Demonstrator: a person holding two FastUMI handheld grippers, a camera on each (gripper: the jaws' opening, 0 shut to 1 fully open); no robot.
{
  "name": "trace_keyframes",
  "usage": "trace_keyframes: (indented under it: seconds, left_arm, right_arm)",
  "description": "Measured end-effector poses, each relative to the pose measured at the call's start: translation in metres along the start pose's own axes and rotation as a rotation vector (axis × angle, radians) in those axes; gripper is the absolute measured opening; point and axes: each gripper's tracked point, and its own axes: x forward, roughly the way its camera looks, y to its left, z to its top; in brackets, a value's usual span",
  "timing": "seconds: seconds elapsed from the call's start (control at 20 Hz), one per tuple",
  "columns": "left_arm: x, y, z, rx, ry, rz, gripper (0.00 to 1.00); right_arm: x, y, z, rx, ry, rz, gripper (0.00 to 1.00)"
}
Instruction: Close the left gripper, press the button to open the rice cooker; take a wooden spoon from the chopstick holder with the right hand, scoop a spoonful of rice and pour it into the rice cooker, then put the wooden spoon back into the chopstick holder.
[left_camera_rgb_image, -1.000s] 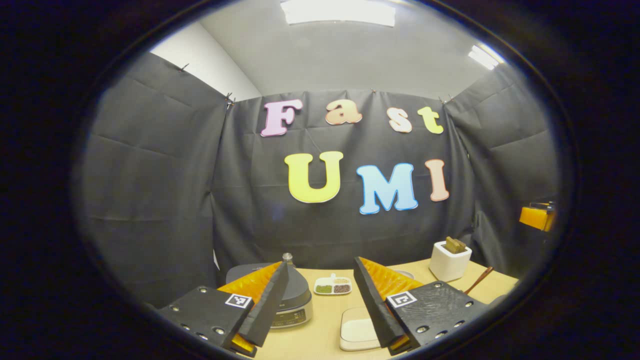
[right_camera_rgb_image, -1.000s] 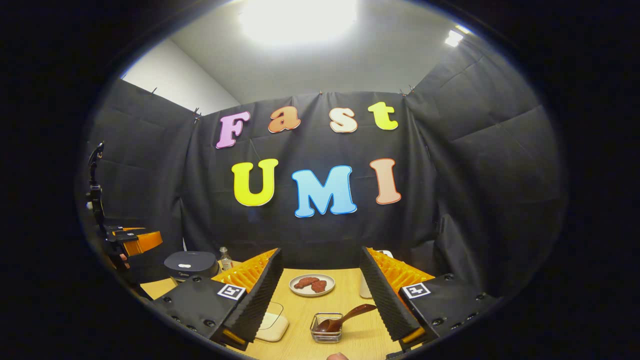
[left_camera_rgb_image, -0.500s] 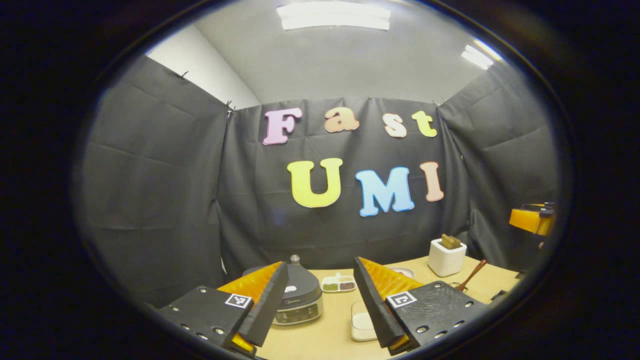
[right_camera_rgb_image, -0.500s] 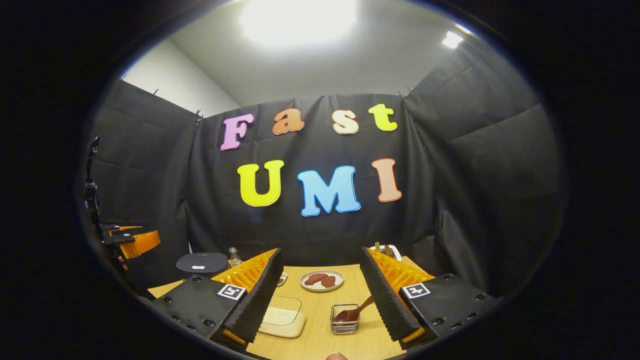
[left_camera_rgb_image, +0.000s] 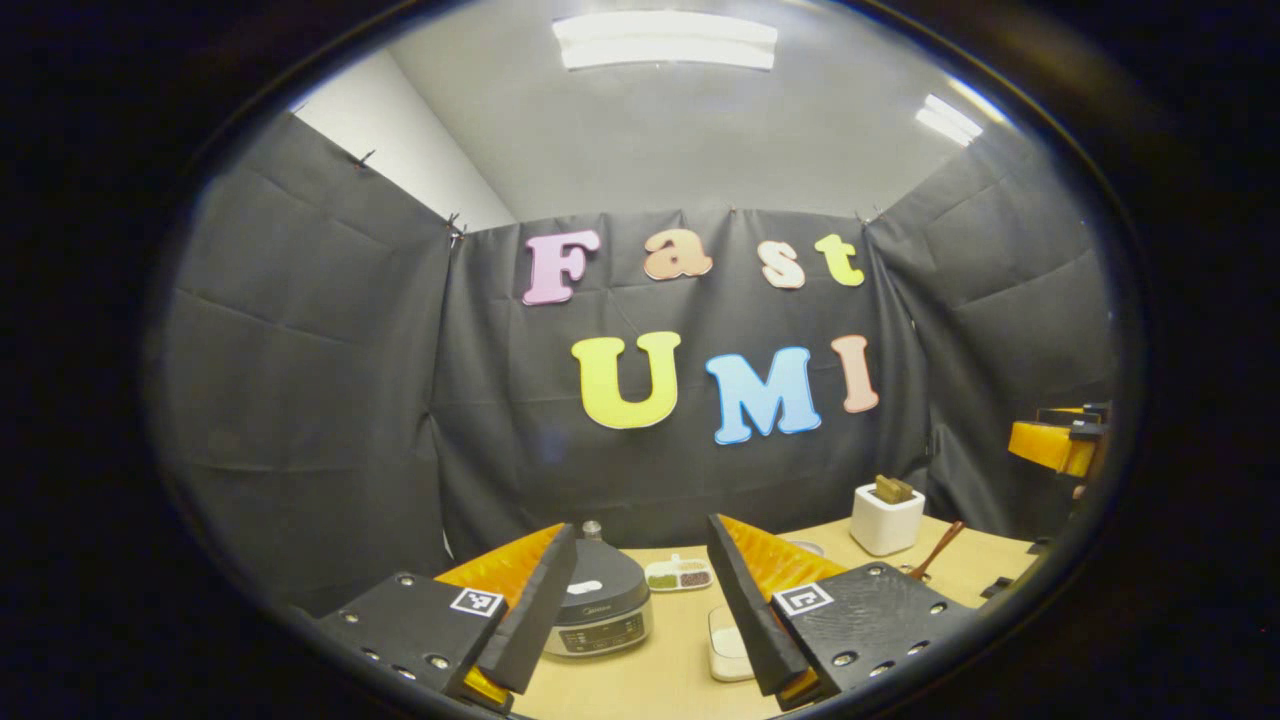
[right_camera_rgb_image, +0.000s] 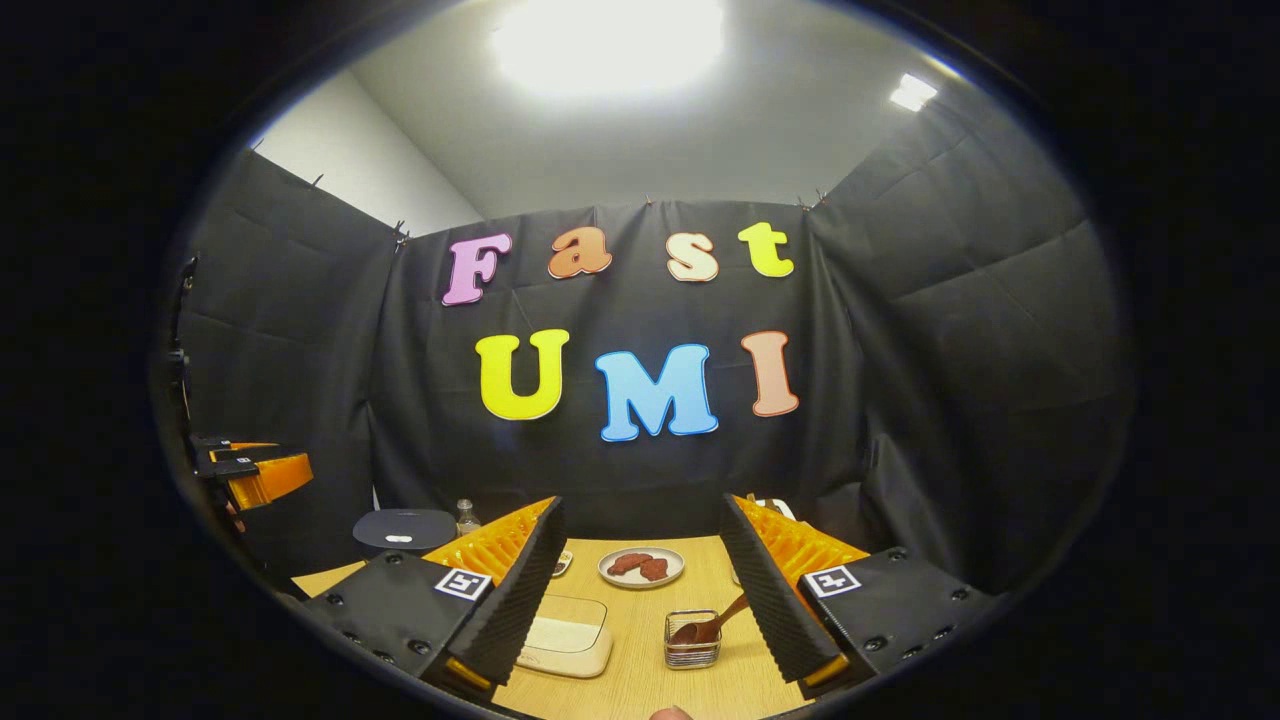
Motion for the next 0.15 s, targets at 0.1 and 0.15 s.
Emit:
trace_keyframes:
  seconds: [0.1,0.15]
  left_arm:
    - [0.0002,0.0011,0.0011,-0.008,-0.002,-0.003,0.82]
    - [0.0003,0.0016,0.0024,-0.011,-0.002,-0.006,0.82]
  right_arm:
    - [-0.0006,0.0008,0.0014,0.001,-0.002,-0.004,0.98]
    - [-0.0009,0.0018,0.0004,-0.002,0.003,-0.004,0.98]
